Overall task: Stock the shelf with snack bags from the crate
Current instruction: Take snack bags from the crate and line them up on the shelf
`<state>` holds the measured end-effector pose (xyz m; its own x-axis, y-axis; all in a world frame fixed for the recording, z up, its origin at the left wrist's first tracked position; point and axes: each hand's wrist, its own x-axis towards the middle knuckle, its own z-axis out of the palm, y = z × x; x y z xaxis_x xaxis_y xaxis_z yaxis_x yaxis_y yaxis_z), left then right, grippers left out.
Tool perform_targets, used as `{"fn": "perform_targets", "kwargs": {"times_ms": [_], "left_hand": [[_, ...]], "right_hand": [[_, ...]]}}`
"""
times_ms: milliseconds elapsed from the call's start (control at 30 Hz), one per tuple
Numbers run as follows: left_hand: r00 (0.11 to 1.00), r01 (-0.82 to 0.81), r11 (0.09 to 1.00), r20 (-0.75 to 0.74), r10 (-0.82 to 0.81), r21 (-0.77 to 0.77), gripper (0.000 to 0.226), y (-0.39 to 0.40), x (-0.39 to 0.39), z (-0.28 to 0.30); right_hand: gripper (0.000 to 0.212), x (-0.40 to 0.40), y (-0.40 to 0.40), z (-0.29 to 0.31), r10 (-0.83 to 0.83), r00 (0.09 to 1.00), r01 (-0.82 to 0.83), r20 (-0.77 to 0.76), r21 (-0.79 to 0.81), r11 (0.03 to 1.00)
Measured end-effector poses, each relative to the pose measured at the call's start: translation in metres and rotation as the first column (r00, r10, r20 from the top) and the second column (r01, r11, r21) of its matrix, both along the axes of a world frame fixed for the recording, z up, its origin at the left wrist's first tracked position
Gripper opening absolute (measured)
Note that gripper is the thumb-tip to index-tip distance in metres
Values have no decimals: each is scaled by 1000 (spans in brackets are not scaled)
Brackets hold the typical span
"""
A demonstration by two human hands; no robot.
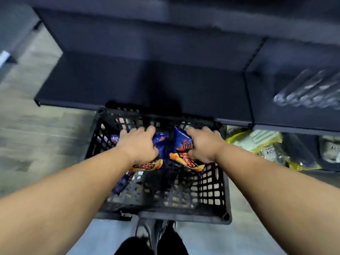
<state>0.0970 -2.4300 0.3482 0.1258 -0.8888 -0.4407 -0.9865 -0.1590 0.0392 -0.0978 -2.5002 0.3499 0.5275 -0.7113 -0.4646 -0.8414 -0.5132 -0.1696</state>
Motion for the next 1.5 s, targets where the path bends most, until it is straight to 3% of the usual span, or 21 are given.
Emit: {"fn": "perform_targets", "kwargs": {"times_ms": [367,600,867,1500], "left_hand": [[996,86,942,55,-72,-325,41,24,-10,121],[995,103,914,31,-99,-393,43,57,-14,181],[986,166,847,105,-130,-505,49,53,-42,253],[991,92,810,129,-20,-579,54,-23,-188,295]], "right_hand": [[44,-14,37,124,-11,999,27,52,-305,952],[40,-30,74,187,-20,996,54,91,-395,917],[36,-58,72,252,-33,989,103,143,-516,851],[32,-201,-19,310,66,986,47,154,-631,774]]}}
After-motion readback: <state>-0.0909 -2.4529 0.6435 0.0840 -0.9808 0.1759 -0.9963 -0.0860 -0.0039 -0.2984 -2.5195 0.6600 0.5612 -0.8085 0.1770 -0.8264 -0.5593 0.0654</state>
